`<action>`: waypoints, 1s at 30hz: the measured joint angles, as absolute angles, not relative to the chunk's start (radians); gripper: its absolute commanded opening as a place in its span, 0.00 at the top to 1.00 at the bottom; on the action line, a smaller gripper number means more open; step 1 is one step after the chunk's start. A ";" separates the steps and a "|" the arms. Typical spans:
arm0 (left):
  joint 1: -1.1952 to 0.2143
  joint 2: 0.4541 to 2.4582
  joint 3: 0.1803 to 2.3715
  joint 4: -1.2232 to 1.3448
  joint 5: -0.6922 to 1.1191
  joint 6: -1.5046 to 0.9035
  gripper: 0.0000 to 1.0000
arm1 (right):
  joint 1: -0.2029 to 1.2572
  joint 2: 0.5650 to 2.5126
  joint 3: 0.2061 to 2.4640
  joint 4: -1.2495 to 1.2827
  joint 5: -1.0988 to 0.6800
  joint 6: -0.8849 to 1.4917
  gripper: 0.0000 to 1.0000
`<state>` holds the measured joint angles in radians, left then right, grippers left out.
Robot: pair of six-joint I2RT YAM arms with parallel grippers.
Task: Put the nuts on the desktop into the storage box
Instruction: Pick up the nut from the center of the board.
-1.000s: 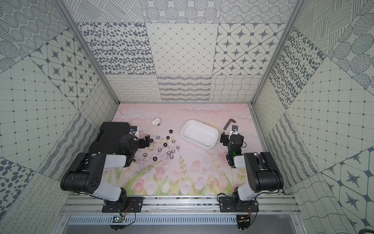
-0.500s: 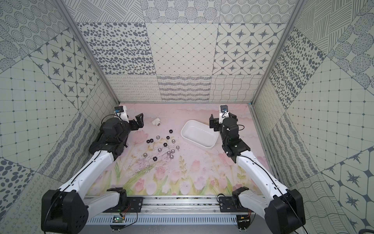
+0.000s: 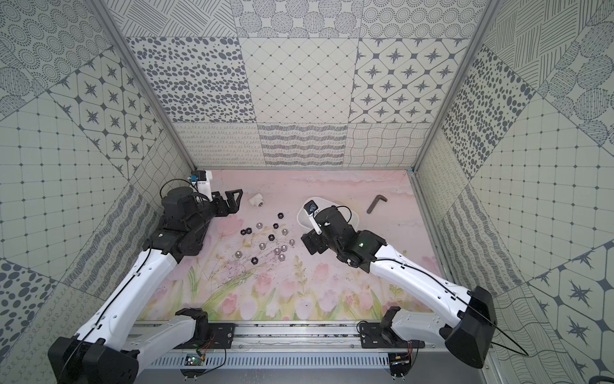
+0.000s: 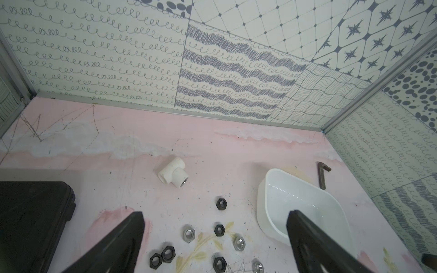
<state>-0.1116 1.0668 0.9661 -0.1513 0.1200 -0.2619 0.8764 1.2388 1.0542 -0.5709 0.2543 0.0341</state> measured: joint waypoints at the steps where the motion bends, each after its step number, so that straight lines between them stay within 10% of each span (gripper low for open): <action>1: -0.115 1.071 0.969 -0.168 0.122 -0.265 0.01 | 0.884 1.265 1.053 -0.581 0.249 0.044 0.03; 30: -0.142 1.166 0.973 -0.257 0.144 -0.295 0.01 | 1.011 1.889 1.348 -0.599 0.105 0.196 0.12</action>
<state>-0.1417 1.1660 0.9726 -0.2573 0.1444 -0.2955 1.0115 1.8893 1.3483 -0.5995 0.1055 0.1963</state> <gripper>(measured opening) 0.990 0.885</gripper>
